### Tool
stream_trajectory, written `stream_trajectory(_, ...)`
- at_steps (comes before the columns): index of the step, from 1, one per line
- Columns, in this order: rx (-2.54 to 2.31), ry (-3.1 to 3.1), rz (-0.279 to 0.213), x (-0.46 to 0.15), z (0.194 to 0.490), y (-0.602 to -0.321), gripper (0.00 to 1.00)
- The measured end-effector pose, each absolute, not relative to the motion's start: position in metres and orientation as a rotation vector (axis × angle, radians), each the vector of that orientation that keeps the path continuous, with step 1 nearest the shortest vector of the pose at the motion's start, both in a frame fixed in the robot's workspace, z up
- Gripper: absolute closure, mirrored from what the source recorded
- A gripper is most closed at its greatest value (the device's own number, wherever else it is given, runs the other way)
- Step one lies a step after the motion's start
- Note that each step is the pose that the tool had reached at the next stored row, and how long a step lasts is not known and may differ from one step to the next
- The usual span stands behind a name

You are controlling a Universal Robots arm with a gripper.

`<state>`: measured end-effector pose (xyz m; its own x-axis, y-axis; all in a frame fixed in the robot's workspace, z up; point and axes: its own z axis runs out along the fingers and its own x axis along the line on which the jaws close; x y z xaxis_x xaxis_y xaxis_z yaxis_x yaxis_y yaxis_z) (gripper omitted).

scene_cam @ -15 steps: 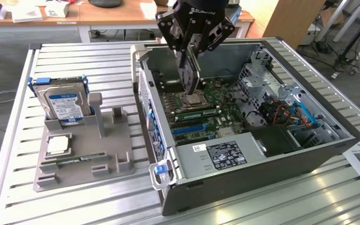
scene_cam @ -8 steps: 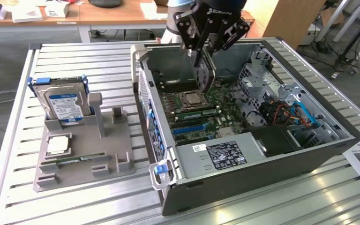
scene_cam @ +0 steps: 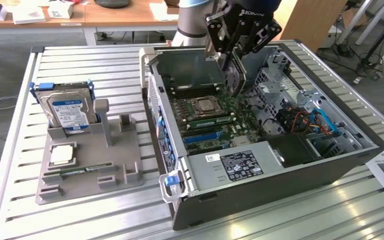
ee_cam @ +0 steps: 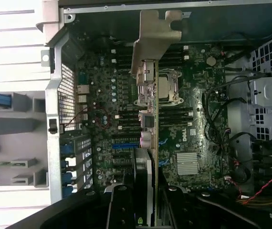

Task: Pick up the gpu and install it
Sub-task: 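Pick up the gpu and move the gpu toward the slot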

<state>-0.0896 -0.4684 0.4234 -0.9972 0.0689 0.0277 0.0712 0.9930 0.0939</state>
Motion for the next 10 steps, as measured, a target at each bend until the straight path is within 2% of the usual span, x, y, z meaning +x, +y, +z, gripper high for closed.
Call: stream_trajectory(10, -0.106, -3.137, -0.151, -0.0803, 0.422, -0.4673, 0.72)
